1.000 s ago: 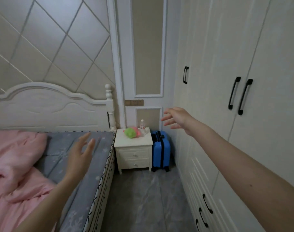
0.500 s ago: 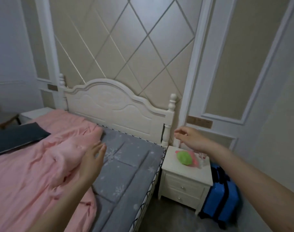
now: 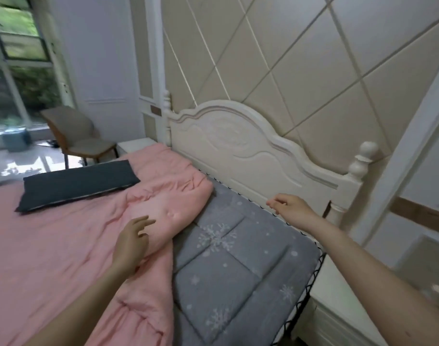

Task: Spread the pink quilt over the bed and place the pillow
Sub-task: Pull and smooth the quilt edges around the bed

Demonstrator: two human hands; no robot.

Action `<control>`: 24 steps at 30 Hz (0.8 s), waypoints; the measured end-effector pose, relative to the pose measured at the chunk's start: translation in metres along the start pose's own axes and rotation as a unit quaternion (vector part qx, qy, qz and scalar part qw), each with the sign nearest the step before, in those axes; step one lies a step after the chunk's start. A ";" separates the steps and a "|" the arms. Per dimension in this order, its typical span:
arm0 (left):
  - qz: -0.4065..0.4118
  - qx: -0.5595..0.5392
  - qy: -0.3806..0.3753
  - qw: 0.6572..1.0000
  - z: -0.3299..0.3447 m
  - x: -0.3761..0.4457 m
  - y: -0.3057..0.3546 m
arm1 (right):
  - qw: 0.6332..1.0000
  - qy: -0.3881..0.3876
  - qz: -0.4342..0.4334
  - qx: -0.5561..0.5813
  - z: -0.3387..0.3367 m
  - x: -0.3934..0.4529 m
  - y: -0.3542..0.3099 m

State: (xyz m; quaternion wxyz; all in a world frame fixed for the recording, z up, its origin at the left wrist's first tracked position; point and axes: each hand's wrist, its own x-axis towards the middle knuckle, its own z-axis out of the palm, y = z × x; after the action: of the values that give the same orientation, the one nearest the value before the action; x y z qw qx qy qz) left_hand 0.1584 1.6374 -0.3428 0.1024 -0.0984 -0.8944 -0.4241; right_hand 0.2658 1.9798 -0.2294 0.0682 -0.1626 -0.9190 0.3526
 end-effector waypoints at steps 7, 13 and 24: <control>-0.188 0.079 0.103 0.974 0.015 0.061 -0.069 | 0.985 -0.159 -0.051 -0.036 0.127 0.204 0.025; -0.335 0.131 0.105 0.927 0.046 0.066 -0.124 | 0.950 -0.276 -0.124 -0.078 0.230 0.289 -0.001; -0.351 0.280 -0.201 0.870 0.133 0.082 -0.284 | 0.877 -0.340 -0.213 -0.265 0.427 0.306 0.027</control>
State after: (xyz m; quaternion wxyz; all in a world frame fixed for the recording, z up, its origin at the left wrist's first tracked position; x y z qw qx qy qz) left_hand -0.0081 1.5720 -0.6135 -0.2122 0.1721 -0.9524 -0.1349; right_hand -0.1167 1.8376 -0.5612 -0.2205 0.1543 -0.9572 0.1063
